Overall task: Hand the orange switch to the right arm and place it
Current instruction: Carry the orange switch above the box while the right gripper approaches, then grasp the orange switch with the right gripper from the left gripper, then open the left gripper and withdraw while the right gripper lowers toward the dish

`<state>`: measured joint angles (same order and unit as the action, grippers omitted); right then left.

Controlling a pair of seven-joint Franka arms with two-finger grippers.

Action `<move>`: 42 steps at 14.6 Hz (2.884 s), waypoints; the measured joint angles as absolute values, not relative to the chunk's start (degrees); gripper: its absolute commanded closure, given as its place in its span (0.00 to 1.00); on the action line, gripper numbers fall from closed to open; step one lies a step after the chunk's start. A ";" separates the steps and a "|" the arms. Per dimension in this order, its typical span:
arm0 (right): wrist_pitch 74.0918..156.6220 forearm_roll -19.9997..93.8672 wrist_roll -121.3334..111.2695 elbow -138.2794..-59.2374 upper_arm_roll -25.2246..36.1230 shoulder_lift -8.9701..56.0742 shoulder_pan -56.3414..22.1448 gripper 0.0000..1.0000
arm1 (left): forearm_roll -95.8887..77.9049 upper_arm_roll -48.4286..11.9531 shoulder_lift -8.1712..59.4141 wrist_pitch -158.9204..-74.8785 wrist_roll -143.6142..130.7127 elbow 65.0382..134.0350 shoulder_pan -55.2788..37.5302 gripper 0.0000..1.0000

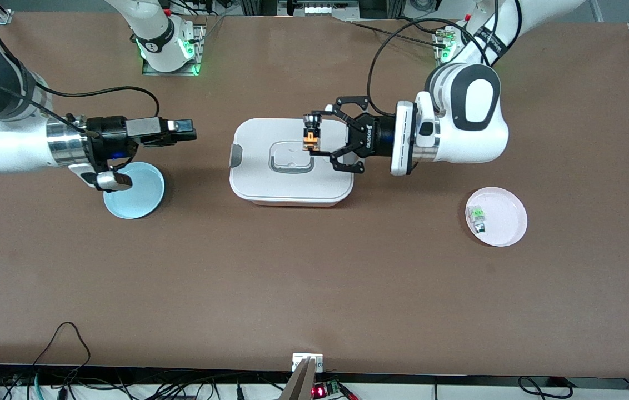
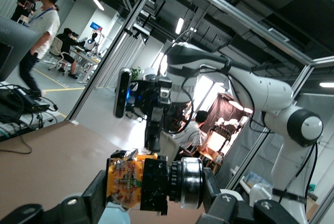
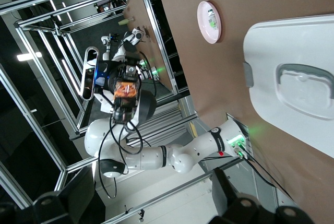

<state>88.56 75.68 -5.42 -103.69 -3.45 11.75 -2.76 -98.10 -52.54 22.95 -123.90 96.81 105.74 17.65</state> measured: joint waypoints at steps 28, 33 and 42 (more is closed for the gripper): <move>103.21 95.17 9.41 -107.24 -8.92 11.12 -14.07 0.84 | -103.86 -52.43 21.63 -127.29 96.29 104.68 12.21 1.00; 103.21 95.17 9.42 -107.24 -8.92 10.99 -14.06 0.84 | -103.86 -52.43 21.48 -127.29 96.02 104.64 12.21 0.01; 103.30 94.44 9.62 -107.21 -8.88 10.85 -14.04 0.84 | -103.86 -51.80 19.45 -127.64 95.92 104.70 15.67 0.00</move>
